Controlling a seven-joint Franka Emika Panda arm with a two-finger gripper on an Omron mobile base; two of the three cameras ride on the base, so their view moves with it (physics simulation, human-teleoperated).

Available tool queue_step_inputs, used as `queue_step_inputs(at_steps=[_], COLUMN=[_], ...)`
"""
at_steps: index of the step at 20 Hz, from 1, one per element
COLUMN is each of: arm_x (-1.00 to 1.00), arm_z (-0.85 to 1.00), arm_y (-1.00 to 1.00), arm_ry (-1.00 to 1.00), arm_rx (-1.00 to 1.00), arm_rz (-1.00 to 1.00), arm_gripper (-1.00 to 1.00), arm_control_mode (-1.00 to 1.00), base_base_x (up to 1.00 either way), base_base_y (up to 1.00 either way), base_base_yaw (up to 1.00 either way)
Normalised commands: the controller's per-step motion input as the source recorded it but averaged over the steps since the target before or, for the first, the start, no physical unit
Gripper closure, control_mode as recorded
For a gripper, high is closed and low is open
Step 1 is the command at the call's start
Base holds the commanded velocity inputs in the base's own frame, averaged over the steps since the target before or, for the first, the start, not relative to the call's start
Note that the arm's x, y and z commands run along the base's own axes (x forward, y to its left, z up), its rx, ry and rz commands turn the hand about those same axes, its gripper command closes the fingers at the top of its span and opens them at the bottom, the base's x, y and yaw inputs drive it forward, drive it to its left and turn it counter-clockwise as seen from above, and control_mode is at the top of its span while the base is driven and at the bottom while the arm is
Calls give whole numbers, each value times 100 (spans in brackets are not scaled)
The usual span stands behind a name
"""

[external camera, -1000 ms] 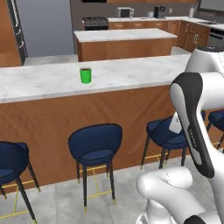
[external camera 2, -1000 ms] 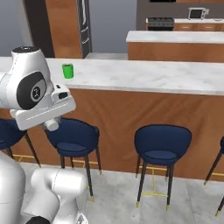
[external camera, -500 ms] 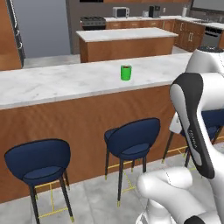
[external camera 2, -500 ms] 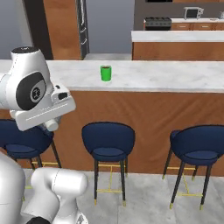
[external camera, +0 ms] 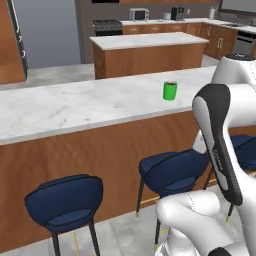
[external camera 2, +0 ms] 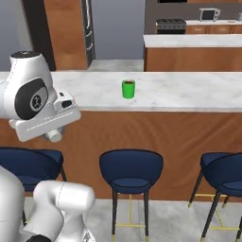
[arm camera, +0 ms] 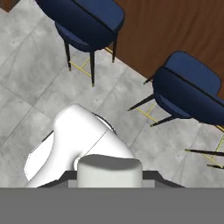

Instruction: Pick up the marshmallow and place it in the cup of hot chocolate on the dining counter.

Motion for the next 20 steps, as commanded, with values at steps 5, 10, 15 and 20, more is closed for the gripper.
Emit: queue_step_inputs(at_steps=[5, 10, 15, 20], arm_x=[0, 0, 2, 25], arm_z=[0, 0, 4, 30], arm_y=[0, 0, 0, -3], arm_ry=[0, 0, -1, 2], arm_rx=[0, 0, 2, 0], arm_rz=[0, 0, 0, -16], arm_gripper=[100, 100, 100, 100], arm_control_mode=[100, -100, -100, -100], base_base_x=[78, 7, 0, 0], base_base_y=[0, 0, 0, 0], base_base_yaw=[0, 0, 0, 0])
